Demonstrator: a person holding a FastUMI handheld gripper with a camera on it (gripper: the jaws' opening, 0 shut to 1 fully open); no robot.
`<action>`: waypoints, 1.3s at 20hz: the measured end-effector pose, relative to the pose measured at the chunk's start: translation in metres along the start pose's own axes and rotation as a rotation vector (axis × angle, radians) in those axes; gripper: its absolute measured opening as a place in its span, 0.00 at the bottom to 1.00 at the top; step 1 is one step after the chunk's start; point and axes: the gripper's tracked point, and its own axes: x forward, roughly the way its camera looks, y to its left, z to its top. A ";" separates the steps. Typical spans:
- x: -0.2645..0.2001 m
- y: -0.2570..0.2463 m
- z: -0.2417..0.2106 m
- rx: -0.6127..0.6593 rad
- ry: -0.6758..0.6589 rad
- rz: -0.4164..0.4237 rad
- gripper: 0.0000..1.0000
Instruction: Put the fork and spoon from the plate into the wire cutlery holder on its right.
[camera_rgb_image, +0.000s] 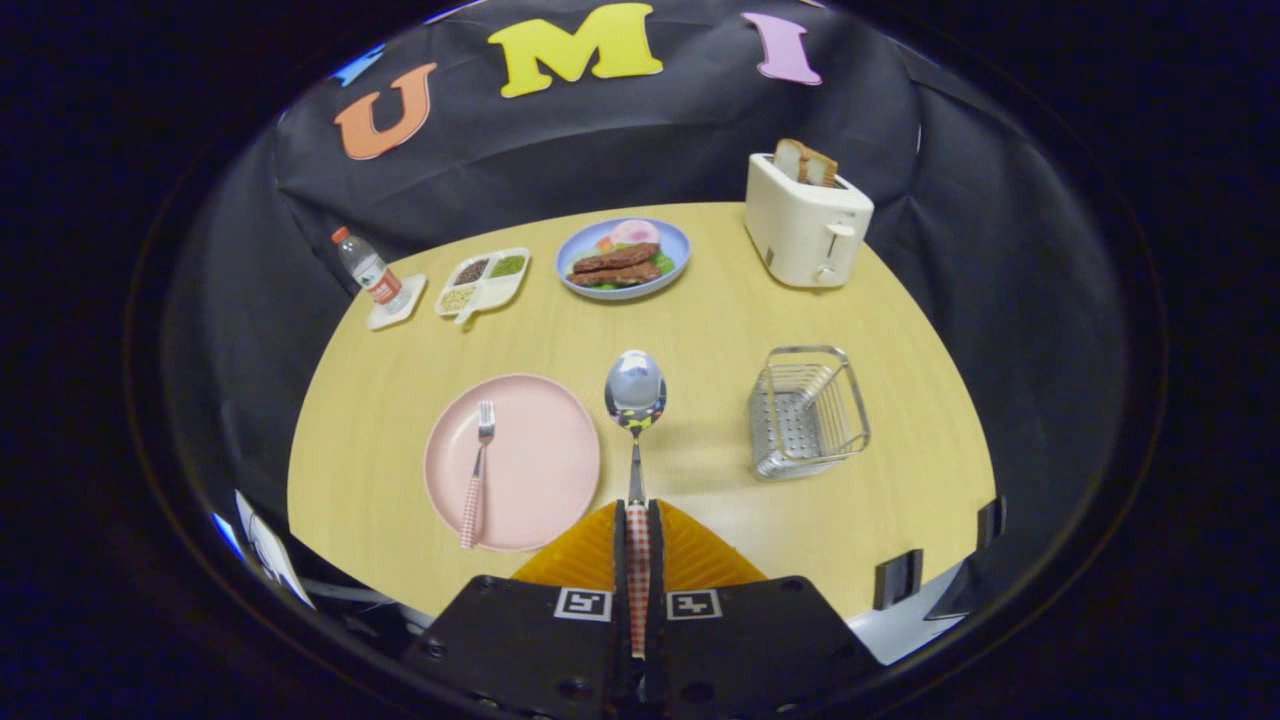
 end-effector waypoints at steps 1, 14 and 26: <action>-0.002 -0.011 0.001 0.003 0.008 -0.002 0.05; 0.006 -0.100 0.022 0.038 0.251 0.006 0.05; 0.046 -0.100 0.033 0.029 0.566 0.011 0.08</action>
